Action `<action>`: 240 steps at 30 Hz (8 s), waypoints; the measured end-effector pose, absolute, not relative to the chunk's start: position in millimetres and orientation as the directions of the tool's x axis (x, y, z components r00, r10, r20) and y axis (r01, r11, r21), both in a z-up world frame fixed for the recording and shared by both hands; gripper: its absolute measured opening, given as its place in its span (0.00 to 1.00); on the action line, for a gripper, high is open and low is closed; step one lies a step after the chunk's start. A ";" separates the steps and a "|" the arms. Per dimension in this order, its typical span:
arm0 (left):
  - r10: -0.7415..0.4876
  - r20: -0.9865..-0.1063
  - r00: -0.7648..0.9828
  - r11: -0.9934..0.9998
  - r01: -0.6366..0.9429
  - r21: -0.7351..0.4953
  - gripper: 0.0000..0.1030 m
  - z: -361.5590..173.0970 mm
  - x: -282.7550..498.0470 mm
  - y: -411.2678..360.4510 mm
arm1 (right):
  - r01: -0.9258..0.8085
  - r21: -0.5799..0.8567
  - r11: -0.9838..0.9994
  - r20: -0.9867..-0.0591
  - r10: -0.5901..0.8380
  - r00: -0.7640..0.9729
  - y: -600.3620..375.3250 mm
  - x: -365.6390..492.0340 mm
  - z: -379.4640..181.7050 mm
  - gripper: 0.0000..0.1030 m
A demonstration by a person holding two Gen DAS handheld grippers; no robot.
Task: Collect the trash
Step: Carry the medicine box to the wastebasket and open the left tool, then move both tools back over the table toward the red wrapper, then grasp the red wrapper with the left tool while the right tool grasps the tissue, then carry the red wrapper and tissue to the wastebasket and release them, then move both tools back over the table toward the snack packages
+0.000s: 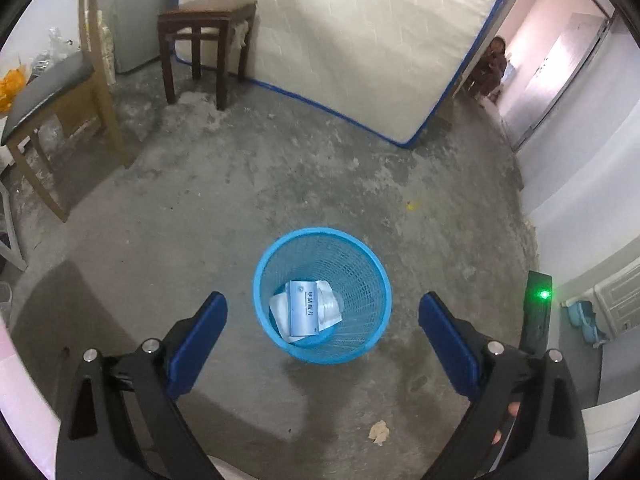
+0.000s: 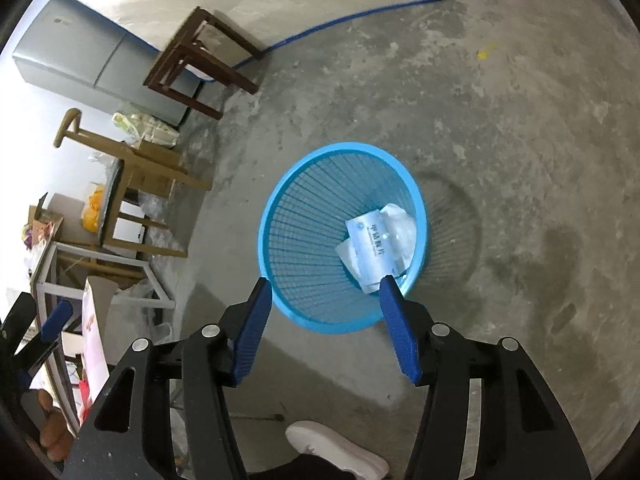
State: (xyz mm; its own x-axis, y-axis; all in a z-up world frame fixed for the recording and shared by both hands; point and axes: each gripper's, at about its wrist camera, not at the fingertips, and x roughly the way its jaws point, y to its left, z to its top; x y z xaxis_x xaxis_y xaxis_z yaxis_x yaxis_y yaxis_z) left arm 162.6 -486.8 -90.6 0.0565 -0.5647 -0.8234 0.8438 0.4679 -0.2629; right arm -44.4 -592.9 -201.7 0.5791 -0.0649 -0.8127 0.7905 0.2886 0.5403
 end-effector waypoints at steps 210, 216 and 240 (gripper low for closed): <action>-0.537 -0.840 -0.077 0.474 0.796 -0.376 0.51 -90.1 143.4 -491.8 | 0.682 0.705 0.194 -0.703 0.073 0.707 -615.1 6.3 -205.0 0.56; -0.572 -0.820 -0.030 0.470 0.807 -0.358 0.55 -44.9 149.6 -406.1 | 0.633 0.726 0.268 -0.676 0.112 0.728 -587.7 12.4 -174.2 0.64; -0.469 -0.657 0.590 0.846 0.514 -0.143 0.66 45.4 184.0 21.3 | 0.020 0.698 0.716 -0.616 0.586 0.526 -270.0 257.0 -32.1 0.73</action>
